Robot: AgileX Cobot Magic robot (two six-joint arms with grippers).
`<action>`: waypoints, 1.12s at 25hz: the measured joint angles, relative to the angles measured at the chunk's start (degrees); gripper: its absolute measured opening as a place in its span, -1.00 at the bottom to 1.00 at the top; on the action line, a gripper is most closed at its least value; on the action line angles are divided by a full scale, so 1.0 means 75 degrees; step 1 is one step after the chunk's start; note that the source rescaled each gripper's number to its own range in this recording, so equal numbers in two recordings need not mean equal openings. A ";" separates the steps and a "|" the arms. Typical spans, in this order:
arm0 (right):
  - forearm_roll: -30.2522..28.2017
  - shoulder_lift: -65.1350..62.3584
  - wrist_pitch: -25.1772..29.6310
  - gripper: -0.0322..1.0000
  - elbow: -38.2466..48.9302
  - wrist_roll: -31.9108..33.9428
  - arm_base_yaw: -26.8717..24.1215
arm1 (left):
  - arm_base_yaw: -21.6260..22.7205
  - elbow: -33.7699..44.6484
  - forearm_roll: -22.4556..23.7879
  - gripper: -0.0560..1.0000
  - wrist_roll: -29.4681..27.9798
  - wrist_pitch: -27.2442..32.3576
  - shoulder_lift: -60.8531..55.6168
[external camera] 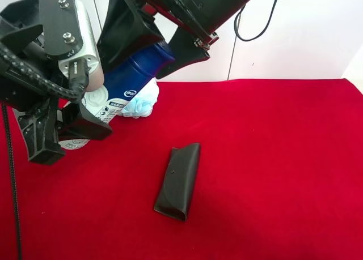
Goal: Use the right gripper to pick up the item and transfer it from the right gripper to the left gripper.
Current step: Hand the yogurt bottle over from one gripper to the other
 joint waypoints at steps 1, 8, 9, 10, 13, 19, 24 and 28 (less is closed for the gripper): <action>-0.0035 0.0000 0.0000 0.93 0.0000 -0.0006 0.0000 | 0.0000 0.0000 0.0000 -0.67 0.0000 0.0000 0.0000; -0.0135 0.0000 -0.0084 0.98 0.0000 -0.0014 0.0000 | 0.0000 0.0000 0.0000 -0.67 0.0000 0.0000 0.0000; -0.0142 -0.0016 -0.0076 0.98 0.0000 -0.0014 0.0000 | 0.0000 0.0000 0.0000 -0.67 0.0000 0.0000 0.0000; -0.0142 -0.0033 -0.0042 0.98 0.0000 -0.0014 0.0000 | 0.0000 0.0000 0.0000 -0.67 0.0000 0.0000 0.0000; -0.0173 -0.0225 0.0216 0.99 0.0000 -0.0014 0.0000 | 0.0000 0.0000 0.0000 -0.67 0.0000 0.0000 0.0000; -0.0439 -0.0828 0.0973 1.00 0.0000 0.0011 0.0000 | 0.0000 0.0000 0.0000 -0.67 0.0000 0.0000 0.0000; -0.1655 -0.1384 0.1030 1.00 0.0000 0.0692 0.0194 | 0.0000 0.0000 0.0000 -0.67 0.0000 0.0000 0.0000; -0.2766 -0.1900 0.1082 1.00 0.0000 0.1679 0.0722 | 0.0000 0.0000 0.0000 -0.67 0.0000 0.0000 0.0000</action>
